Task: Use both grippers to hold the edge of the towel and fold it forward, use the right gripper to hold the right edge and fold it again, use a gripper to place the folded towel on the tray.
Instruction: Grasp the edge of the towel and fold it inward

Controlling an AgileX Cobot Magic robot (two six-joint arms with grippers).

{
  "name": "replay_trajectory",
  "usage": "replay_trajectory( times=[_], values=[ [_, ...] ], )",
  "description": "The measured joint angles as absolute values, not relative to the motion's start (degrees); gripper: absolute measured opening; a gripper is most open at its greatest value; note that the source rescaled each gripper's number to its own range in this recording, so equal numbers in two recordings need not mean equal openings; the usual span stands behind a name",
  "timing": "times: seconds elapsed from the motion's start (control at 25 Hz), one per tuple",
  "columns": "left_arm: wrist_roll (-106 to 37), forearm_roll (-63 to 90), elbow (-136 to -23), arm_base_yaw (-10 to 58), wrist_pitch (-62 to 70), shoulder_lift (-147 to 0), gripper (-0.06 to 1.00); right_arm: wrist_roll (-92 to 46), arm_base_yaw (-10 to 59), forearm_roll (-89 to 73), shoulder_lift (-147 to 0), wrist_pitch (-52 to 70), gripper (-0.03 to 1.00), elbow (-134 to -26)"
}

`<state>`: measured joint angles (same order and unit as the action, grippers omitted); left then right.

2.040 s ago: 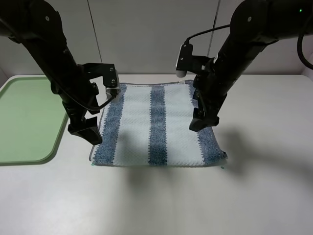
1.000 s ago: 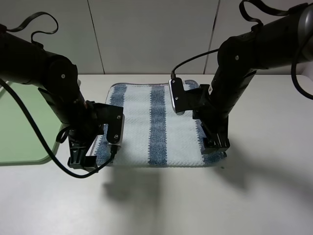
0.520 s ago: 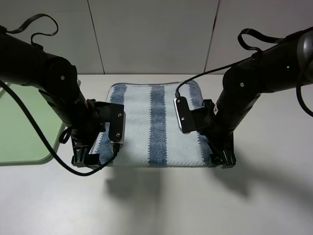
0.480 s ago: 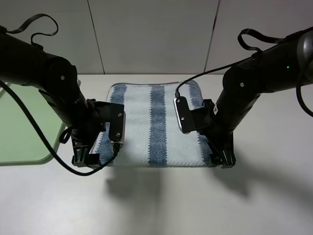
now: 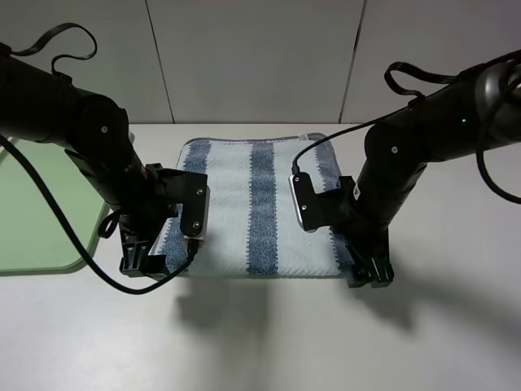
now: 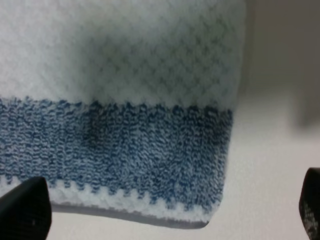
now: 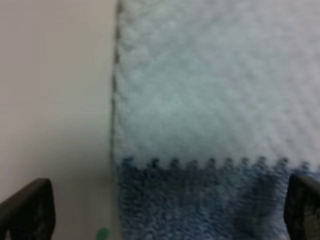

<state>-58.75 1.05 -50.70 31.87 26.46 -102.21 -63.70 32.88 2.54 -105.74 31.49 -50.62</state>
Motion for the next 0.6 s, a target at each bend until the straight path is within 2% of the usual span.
replay_trajectory(
  times=[0.6],
  values=[
    [-59.0,1.0,-50.7,31.9,26.5,-102.2,0.99,-63.0,33.0,2.5,-110.3,30.2,1.0,-50.5]
  ],
)
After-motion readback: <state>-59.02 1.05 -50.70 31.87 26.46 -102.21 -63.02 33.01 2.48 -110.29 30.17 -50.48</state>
